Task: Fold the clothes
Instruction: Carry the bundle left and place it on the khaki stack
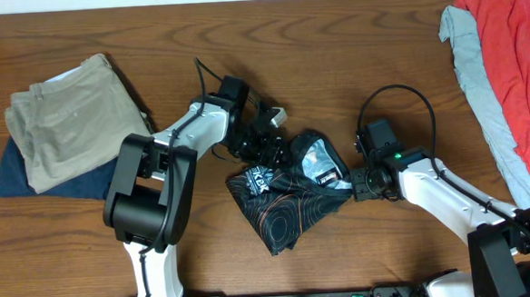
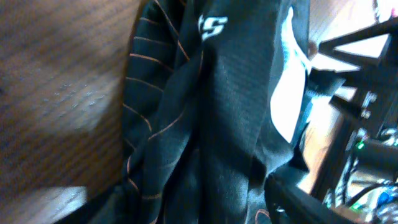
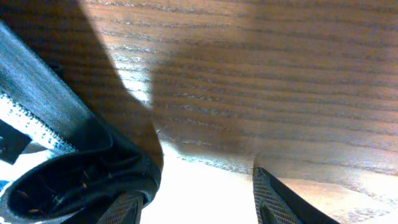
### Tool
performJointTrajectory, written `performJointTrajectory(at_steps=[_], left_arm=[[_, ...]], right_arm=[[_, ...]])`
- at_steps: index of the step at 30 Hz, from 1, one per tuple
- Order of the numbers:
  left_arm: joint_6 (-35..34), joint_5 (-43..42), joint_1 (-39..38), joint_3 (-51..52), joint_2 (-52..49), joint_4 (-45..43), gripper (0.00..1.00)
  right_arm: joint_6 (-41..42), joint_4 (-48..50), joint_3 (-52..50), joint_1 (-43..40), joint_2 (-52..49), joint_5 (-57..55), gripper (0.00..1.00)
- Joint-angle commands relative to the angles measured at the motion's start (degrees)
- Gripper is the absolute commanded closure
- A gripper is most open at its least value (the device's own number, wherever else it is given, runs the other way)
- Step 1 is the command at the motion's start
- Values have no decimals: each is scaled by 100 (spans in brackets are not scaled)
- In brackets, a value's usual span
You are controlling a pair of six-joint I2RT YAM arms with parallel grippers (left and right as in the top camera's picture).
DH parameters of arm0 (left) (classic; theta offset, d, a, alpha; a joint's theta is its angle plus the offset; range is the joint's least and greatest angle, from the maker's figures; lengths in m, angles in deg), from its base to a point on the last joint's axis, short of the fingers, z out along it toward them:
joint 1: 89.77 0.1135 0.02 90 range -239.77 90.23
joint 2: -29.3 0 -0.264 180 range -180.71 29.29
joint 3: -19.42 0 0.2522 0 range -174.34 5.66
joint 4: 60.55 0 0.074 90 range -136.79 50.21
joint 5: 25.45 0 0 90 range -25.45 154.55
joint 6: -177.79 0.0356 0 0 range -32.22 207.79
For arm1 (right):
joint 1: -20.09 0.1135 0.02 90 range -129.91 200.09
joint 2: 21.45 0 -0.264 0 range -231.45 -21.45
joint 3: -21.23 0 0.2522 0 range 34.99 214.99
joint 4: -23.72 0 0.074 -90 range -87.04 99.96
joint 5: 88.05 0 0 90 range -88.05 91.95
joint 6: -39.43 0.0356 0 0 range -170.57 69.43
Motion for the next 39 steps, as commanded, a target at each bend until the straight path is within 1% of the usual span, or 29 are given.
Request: performJointTrajectory(at_steps=[1,3,5,6,8,9,12,13,14,17,20,23,24,28,33,39], left_arm=[[39,815,-168,219,-446,72,42],[39,857,-214,219,-446,74,48],[39,857,-256,219,-446,76,57],[39,855,-271,219,-446,76,66],[39,855,-304,219,-446,76,89],[39,855,-306,219,-446,76,94],[42,885,-289,216,-439,74,94],[42,1025,-269,201,-431,72,94],[37,1261,-245,173,-426,76,94],[-208,2177,-127,50,-345,94,94],[-531,3058,74,-118,-136,96,94],[-789,3886,420,-372,282,83,94],[-811,4006,487,-420,363,79,94],[-826,4686,992,-741,887,63,94],[-879,5469,1858,-988,1440,-129,94],[-1082,5545,3213,-997,1738,-837,94]], right_arm=[[-48,0,52,-33,-2,-76,45],[-48,-2,68,-55,61,-76,45],[-50,-13,90,-101,177,-76,45],[-50,-22,101,-122,245,-76,44],[-50,-68,144,-184,413,-76,43],[-50,-105,177,-227,535,-76,42],[-52,-208,260,-350,874,-79,39],[-52,-245,284,-396,988,-76,39],[-52,-273,306,-448,1115,-76,36],[-52,-328,330,-590,1458,-76,34],[-52,-393,330,-717,1746,-76,33],[-52,-481,330,-817,1912,-76,33],[-52,-505,330,-833,1926,-76,32],[-52,-592,328,-868,1921,-79,32],[-52,-601,328,-868,1923,-81,33],[-52,-601,328,-868,1921,-120,32]])
